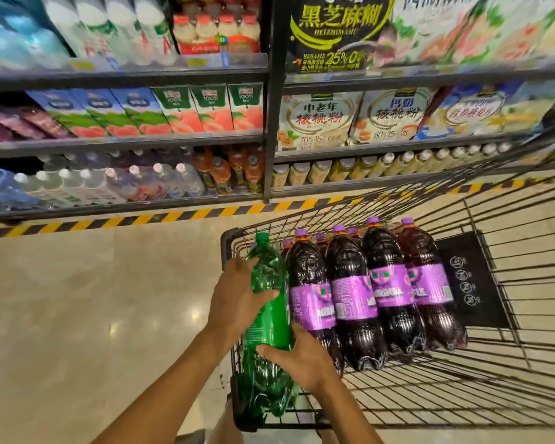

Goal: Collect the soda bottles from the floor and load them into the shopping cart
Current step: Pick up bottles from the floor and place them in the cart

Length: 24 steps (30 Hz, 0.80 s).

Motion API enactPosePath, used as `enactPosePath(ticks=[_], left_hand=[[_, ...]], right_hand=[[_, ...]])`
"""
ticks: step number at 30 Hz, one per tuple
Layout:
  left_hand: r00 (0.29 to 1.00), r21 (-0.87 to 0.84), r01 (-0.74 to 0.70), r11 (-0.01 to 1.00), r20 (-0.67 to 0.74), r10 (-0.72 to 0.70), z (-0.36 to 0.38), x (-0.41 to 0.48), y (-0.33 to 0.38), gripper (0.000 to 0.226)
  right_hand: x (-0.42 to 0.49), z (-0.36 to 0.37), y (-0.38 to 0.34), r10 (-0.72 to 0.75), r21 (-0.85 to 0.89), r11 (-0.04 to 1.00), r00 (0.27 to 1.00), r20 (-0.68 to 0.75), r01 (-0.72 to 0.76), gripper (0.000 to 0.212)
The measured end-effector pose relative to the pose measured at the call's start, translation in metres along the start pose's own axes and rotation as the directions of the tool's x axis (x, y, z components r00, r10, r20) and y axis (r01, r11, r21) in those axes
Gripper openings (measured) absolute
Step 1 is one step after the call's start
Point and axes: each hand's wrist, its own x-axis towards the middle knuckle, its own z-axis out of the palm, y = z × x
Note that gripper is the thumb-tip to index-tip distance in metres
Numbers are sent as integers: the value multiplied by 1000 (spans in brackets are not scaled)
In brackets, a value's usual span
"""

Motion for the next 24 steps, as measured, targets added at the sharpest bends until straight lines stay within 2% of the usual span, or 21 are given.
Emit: enactPosePath(ticks=[4, 12, 14, 18, 21, 24], left_hand=[[997, -16, 51, 999, -51, -52, 4, 6, -10, 79], [998, 50, 64, 997, 5, -64, -1, 11, -9, 82], [995, 16, 92, 996, 40, -93, -5, 5, -4, 80], [985, -103, 140, 985, 114, -128, -14, -18, 1, 81], [991, -94, 123, 988, 70, -117, -28, -44, 5, 73], [997, 34, 79, 996, 6, -80, -58, -81, 14, 71]], right_hand=[[0, 3, 0, -20, -49, 999, 1000, -15, 20, 78], [-17, 8, -13, -50, -121, 992, 989, -141, 33, 73], [-29, 8, -17, -67, -122, 991, 985, -158, 48, 84], [-63, -7, -27, -85, -131, 989, 992, -94, 73, 82], [-91, -26, -33, -132, -300, 949, 987, -96, 97, 84], [-120, -58, -54, -147, -569, 817, 988, -46, 95, 76]])
